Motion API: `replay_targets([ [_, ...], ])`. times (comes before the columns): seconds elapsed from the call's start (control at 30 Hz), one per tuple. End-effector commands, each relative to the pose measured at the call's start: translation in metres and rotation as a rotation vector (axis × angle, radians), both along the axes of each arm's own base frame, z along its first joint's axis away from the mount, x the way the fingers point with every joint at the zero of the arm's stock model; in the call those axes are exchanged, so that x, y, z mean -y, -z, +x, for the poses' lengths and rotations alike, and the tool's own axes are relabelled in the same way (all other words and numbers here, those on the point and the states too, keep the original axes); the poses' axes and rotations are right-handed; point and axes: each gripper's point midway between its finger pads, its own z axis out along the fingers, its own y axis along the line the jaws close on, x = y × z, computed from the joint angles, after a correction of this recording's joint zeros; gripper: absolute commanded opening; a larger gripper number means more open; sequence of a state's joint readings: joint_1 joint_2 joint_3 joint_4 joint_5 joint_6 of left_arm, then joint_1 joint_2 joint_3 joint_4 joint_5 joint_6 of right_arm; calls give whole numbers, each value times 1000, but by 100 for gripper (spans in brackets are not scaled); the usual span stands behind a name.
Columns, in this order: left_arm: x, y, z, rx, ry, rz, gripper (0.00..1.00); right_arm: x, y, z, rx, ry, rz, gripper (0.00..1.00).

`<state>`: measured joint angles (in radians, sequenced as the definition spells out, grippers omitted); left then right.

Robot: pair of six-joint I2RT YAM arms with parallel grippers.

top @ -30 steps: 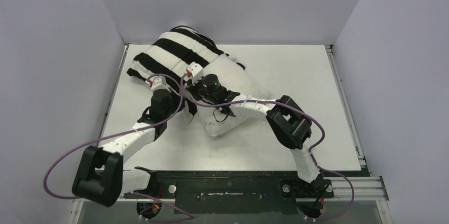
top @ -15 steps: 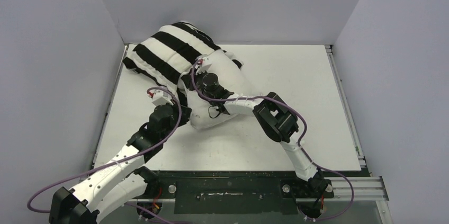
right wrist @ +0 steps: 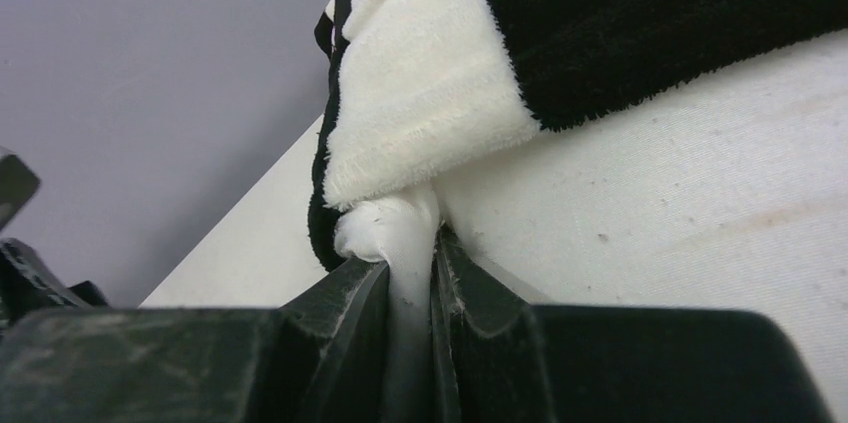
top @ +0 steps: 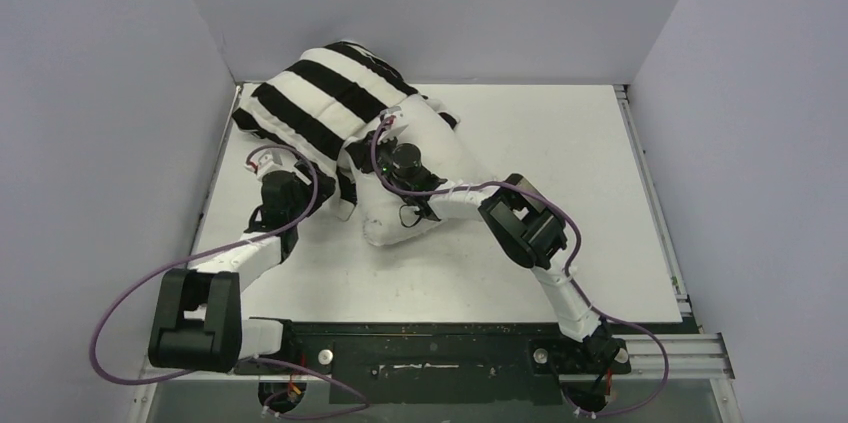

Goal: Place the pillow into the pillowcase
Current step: Stuff the pillow into the pillowcase.

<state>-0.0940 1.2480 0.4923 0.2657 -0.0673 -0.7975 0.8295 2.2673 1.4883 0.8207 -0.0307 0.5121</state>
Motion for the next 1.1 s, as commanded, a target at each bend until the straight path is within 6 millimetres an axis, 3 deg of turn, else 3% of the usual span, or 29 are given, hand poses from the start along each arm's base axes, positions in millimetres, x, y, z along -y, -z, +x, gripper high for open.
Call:
replay_targets([
  [0.0, 19, -22, 31, 177, 93, -59, 69, 12, -55, 11, 59, 16, 141, 0],
  [0.23, 26, 11, 53, 173, 83, -118, 68, 13, -65, 10, 75, 4, 152, 0],
  [0.3, 29, 20, 61, 167, 91, -139, 62, 13, -66, 10, 75, -1, 159, 0],
  [0.33, 33, 17, 65, 193, 104, -160, 50, 13, -66, 10, 73, -4, 167, 0],
  [0.4, 41, 14, 65, 210, 132, -238, 7, 15, -68, 9, 70, -14, 191, 0],
  [0.43, 48, 9, 61, 211, 160, -279, 0, 16, -69, 8, 70, -20, 199, 0],
  [0.5, 60, -5, 49, 177, 211, -315, 0, 20, -73, 10, 88, -15, 208, 0],
  [0.73, 105, -122, -23, 259, 346, -123, 0, 26, -98, 32, 204, 58, 210, 0],
  [0.8, 116, -142, -39, 275, 373, -101, 0, 27, -101, 37, 214, 88, 219, 0],
  [0.93, 146, -139, -73, 250, 424, -138, 0, 28, -96, 49, 206, 162, 226, 0],
  [1.0, 159, -128, -91, 236, 440, -144, 0, 24, -89, 51, 193, 181, 213, 0],
  [1.07, 171, -102, -109, 185, 458, -129, 0, 20, -76, 52, 166, 202, 185, 0],
])
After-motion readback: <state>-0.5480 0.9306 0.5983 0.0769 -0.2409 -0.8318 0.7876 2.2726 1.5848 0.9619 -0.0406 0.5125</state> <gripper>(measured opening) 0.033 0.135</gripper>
